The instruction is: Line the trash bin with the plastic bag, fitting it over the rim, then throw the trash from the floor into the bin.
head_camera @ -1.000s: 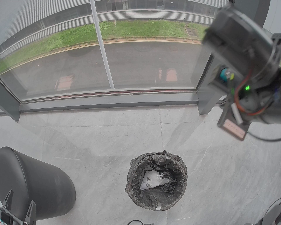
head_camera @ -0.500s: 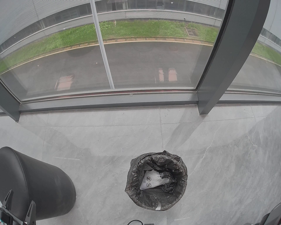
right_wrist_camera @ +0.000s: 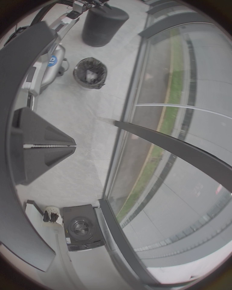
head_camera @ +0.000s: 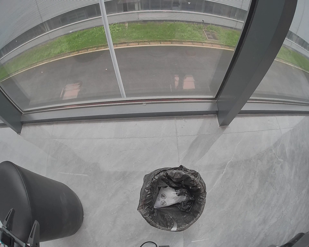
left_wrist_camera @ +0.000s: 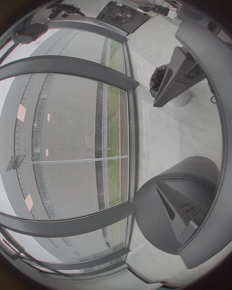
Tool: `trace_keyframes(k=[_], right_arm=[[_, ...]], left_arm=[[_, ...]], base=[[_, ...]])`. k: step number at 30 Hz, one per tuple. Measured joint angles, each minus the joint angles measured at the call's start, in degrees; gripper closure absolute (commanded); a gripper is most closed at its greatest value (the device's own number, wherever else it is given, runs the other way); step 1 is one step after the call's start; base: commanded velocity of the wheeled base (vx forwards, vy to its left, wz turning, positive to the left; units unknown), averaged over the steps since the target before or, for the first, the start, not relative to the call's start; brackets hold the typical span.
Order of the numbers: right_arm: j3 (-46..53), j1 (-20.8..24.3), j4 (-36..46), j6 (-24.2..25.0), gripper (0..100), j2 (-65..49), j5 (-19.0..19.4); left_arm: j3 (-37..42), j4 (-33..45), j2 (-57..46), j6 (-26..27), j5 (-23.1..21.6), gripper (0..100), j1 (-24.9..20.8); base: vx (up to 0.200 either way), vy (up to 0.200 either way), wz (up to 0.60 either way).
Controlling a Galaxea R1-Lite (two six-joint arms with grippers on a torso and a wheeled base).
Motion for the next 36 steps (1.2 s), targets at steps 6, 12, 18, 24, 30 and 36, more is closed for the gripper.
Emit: trace_keyframes(k=[6, 12, 18, 24, 30, 36], right_arm=[[0.3, -3.8, -5.9, -0.1, 100, -16.6, 4.3], [8.0, -5.2, -16.6, 0.0, 100, -30.0, 5.2], [23.3, -4.6, -25.9, 0.3, 100, -37.8, 4.7], [40.2, -2.5, -36.8, 1.3, 100, -43.0, 4.4], [57.4, -1.5, -51.0, 2.6, 100, -46.8, 4.6], [74.6, -1.2, -68.4, 3.6, 100, -49.4, 5.1]], left_arm=[[0.0, 0.0, 0.0, 0.0, 0.0, 0, 0.0], [0.0, 0.0, 0.0, 0.0, 0.0, 0, 0.0], [0.0, 0.0, 0.0, 0.0, 0.0, 0, 0.0], [0.0, 0.0, 0.0, 0.0, 0.0, 0, 0.0], [0.0, 0.0, 0.0, 0.0, 0.0, 0, 0.0], [0.0, 0.0, 0.0, 0.0, 0.0, 0, 0.0]], base=[[0.000, 0.000, 0.00], [0.000, 0.000, 0.00], [0.000, 0.000, 0.00], [0.000, 0.000, 0.00], [0.000, 0.000, 0.00], [0.000, 0.000, 0.00]])
